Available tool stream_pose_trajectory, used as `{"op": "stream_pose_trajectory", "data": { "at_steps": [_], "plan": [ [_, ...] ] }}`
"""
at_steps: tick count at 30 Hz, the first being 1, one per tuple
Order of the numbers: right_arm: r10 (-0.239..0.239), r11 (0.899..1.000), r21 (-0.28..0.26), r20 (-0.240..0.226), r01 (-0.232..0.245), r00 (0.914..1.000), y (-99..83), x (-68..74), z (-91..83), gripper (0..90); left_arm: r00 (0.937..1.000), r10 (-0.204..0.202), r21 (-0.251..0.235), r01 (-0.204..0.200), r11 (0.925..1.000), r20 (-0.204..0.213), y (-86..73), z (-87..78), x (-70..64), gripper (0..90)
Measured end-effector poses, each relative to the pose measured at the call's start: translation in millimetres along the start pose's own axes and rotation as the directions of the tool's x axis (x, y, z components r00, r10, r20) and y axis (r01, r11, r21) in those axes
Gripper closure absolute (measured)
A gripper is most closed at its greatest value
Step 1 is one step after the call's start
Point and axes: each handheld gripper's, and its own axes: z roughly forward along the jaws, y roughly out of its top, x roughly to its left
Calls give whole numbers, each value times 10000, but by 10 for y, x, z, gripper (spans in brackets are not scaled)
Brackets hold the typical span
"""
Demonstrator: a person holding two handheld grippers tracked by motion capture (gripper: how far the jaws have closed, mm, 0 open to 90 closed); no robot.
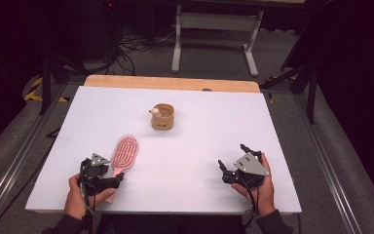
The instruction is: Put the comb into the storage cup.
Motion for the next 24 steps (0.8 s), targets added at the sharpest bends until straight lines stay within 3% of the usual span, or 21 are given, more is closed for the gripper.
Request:
{"op": "stream_pose_trajectory", "data": {
  "at_steps": [2,5,6,8,10,12,15,18,21,24],
  "plan": [
    [-88,9999,129,-80,89,9999,-13,17,24,120,9994,179,158,-174,9997,-297,44,23,-37,392],
    [-98,9999,114,-119,99,9999,-14,18,23,120,9993,310,286,-305,9991,-191,77,35,-30,416],
    [-75,9999,108,-137,76,9999,-14,18,18,120,9987,462,719,-446,9964,-210,126,27,-43,424],
    [-19,9999,108,-230,21,9997,-17,15,13,120,9987,474,820,-458,9956,-176,140,27,-47,478],
    [97,9999,142,-373,-92,9993,-25,14,11,120,9961,866,1109,-877,9900,154,177,18,-46,529],
    [75,9998,176,-435,-68,9990,-26,18,16,119,9943,1008,1330,-1045,9856,339,213,22,-32,565],
    [91,9998,205,-459,-81,9989,-29,17,21,118,9943,956,1496,-1015,9835,463,243,28,3,583],
    [223,9995,232,-525,-211,9984,-36,11,27,118,9932,1060,1497,-1119,9824,472,248,30,11,621],
    [227,9993,307,-450,-214,9987,-41,12,27,118,9938,940,1236,-1008,9872,591,235,36,61,689],
    [228,9994,278,-446,-216,9987,-36,16,17,118,9938,890,1195,-965,9881,672,230,33,75,693]
  ]
}}
